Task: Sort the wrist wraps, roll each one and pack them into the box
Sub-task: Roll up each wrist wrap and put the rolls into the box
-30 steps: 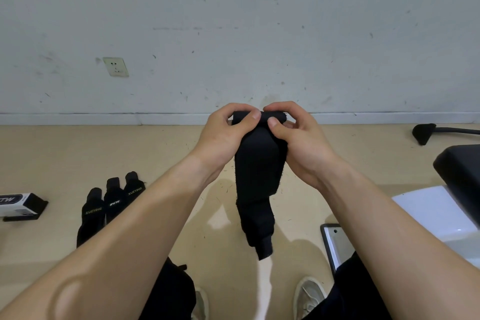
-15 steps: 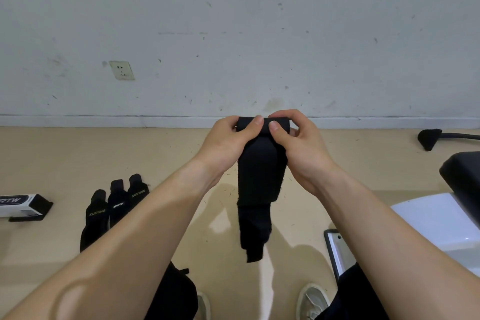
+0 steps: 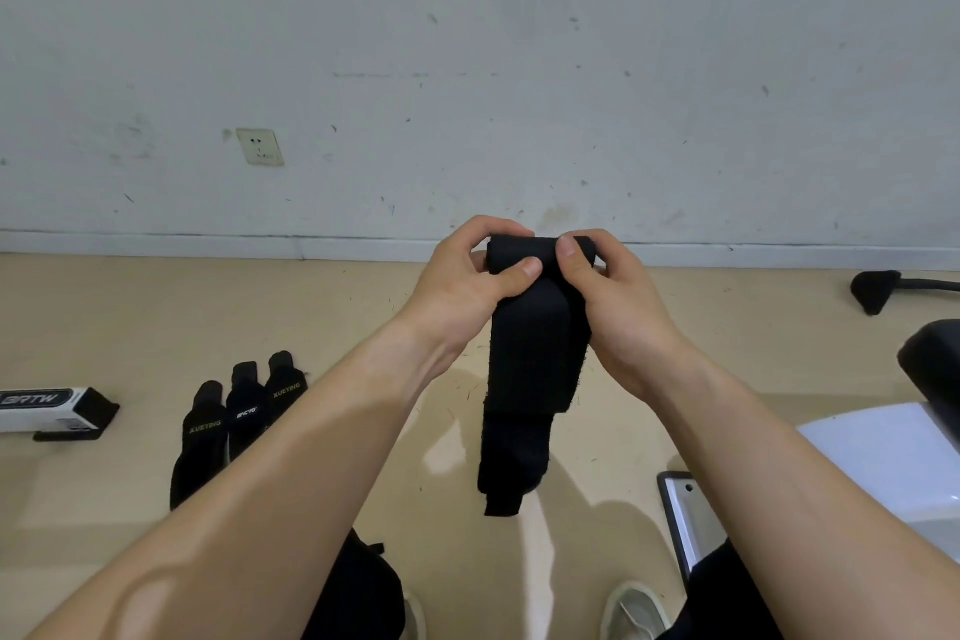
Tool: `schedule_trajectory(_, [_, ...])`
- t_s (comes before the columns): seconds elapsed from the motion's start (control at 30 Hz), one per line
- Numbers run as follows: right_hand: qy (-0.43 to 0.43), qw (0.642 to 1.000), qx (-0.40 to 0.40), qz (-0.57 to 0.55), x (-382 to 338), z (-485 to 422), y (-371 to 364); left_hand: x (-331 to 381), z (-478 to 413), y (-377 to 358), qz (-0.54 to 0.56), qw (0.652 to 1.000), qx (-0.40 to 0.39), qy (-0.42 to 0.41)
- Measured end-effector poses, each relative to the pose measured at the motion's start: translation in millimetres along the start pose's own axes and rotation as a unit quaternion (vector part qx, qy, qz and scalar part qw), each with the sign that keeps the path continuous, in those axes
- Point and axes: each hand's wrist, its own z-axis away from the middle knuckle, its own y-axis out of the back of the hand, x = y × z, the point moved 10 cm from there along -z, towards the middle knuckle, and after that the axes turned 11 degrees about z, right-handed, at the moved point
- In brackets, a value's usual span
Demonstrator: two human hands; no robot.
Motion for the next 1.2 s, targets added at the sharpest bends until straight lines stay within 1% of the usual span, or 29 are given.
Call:
schedule_trajectory(0.1, [-0.001,1.0,-0.001,-0.021,0,1,-1,-7,-1,-1,0.008,0.999,-0.004,0.031])
schedule_trajectory(0.2, [0.001,1.0,-0.005,-0.025,0,1,-3,-11,0,-3,-0.013,0.998,-0.008,0.055])
schedule_trajectory(0.37, [-0.008,0.997,-0.035,-0.069,0,1,-8,-6,-1,4,-0.005,0.999,0.023,0.03])
schedule_trajectory(0.43, [-0.018,0.997,-0.042,-0.068,2,0,-9,-5,-1,5,-0.005,0.999,0.027,0.024])
schedule_trajectory(0.63, [0.022,1.0,-0.017,0.005,-5,-2,-4,1,3,0,-0.022,1.0,0.005,-0.013])
schedule_trajectory(0.8, [0.028,0.999,-0.006,-0.02,-6,-2,1,-3,2,-2,-0.003,1.0,0.01,0.001])
schedule_trajectory(0.87, [0.034,0.999,-0.007,-0.023,-7,-1,2,-4,2,-6,-0.008,1.0,-0.001,0.008])
schedule_trajectory(1.0, [0.037,0.998,-0.014,-0.052,-8,1,1,1,1,-7,-0.024,1.0,0.01,-0.015])
schedule_trajectory(1.1, [0.019,0.996,-0.032,-0.076,-7,0,-3,3,1,-5,-0.016,0.999,0.014,-0.027])
schedule_trajectory(1.2, [0.008,0.998,-0.045,-0.053,-6,0,-6,7,2,-4,-0.007,0.999,0.004,-0.037])
